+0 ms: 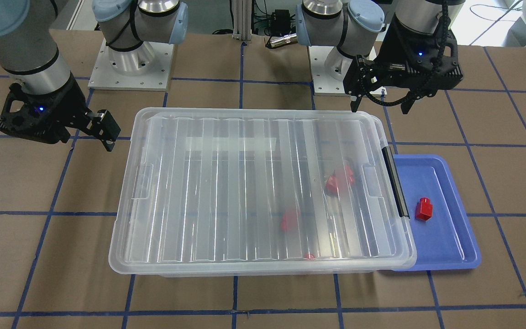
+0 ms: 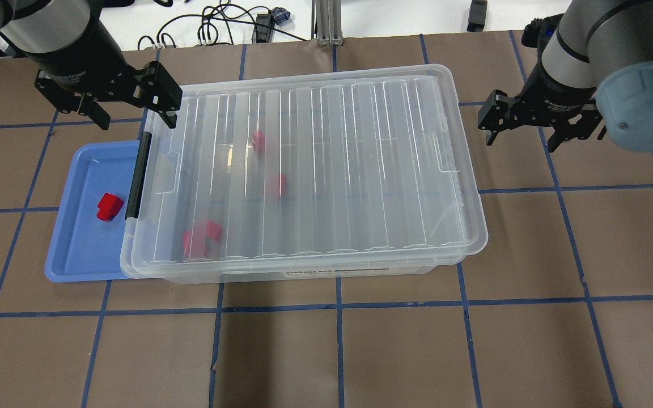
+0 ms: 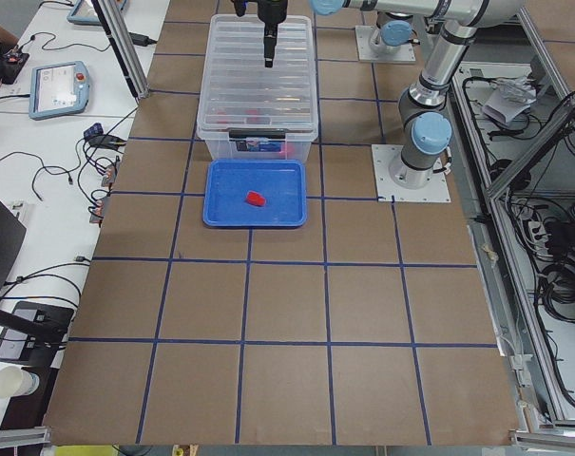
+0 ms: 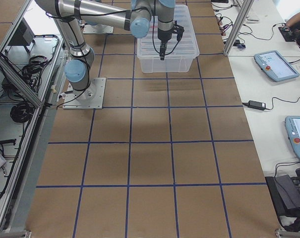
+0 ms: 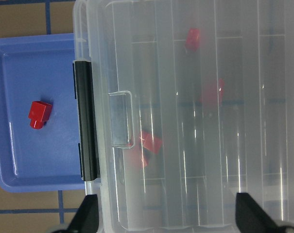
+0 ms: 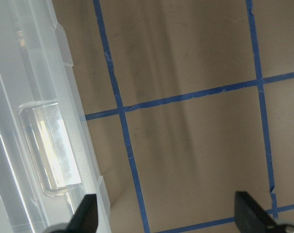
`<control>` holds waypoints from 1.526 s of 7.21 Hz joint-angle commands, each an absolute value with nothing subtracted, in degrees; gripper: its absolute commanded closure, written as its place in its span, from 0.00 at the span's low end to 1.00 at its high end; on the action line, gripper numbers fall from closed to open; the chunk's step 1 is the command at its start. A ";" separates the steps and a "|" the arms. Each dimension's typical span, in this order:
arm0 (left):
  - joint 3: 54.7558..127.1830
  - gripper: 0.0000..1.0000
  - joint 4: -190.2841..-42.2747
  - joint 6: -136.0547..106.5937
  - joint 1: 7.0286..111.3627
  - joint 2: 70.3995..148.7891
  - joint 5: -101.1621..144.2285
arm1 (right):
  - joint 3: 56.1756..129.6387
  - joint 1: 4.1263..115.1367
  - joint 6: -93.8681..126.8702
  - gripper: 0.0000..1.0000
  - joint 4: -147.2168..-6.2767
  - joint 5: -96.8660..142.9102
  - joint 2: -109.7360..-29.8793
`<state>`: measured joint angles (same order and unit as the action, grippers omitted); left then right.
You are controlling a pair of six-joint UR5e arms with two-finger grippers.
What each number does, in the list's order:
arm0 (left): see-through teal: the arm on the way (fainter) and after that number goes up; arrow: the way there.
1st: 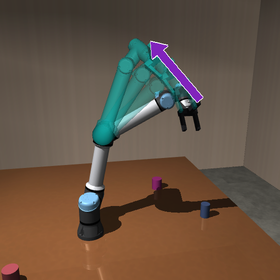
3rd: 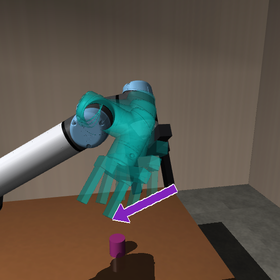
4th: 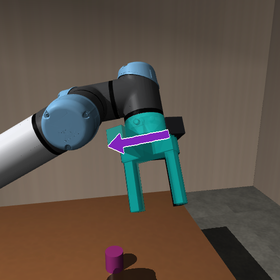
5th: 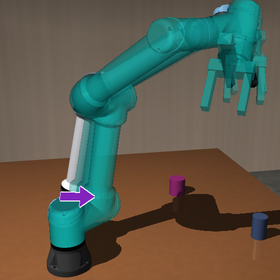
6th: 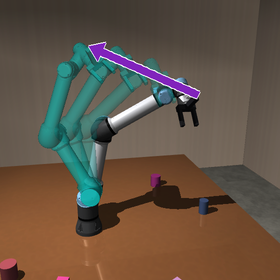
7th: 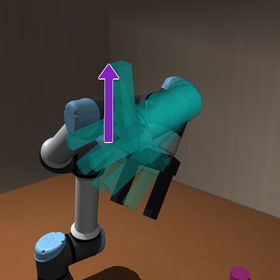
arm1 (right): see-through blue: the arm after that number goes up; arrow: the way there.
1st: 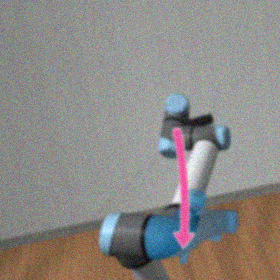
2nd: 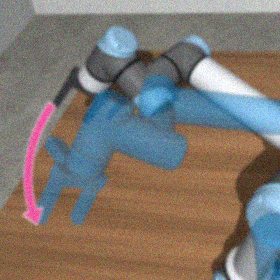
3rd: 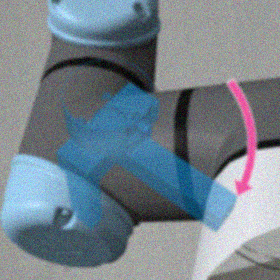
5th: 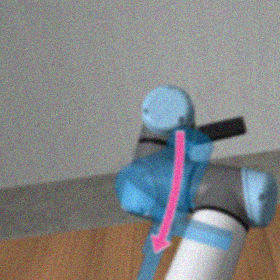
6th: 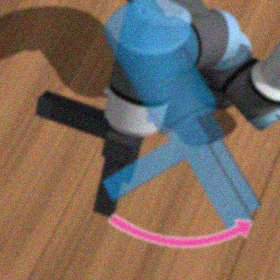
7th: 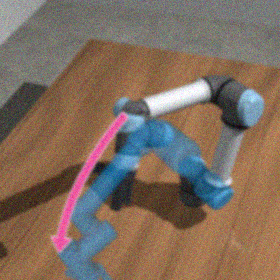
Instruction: Place red block in blue tray from box
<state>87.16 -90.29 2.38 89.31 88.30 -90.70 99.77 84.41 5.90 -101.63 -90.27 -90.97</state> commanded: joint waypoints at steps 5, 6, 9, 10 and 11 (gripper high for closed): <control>87.01 0.00 -89.39 2.38 88.95 89.64 -90.70 | 93.72 84.55 6.86 0.00 -87.31 -91.64 -96.42; 87.10 0.00 -89.30 2.46 88.95 90.00 -90.96 | 92.47 84.64 7.03 0.00 -85.62 -91.67 -96.42; 87.45 0.00 -92.35 1.68 89.21 90.00 -90.26 | 93.08 86.48 7.30 0.00 -85.60 -90.97 -96.24; 87.36 0.00 -93.59 1.41 89.21 89.91 -90.09 | 93.16 86.48 7.12 0.00 -85.52 -90.97 -96.59; 87.45 0.00 -94.30 1.41 89.47 89.30 -90.35 | 93.16 86.48 7.03 0.00 -85.60 -91.05 -96.59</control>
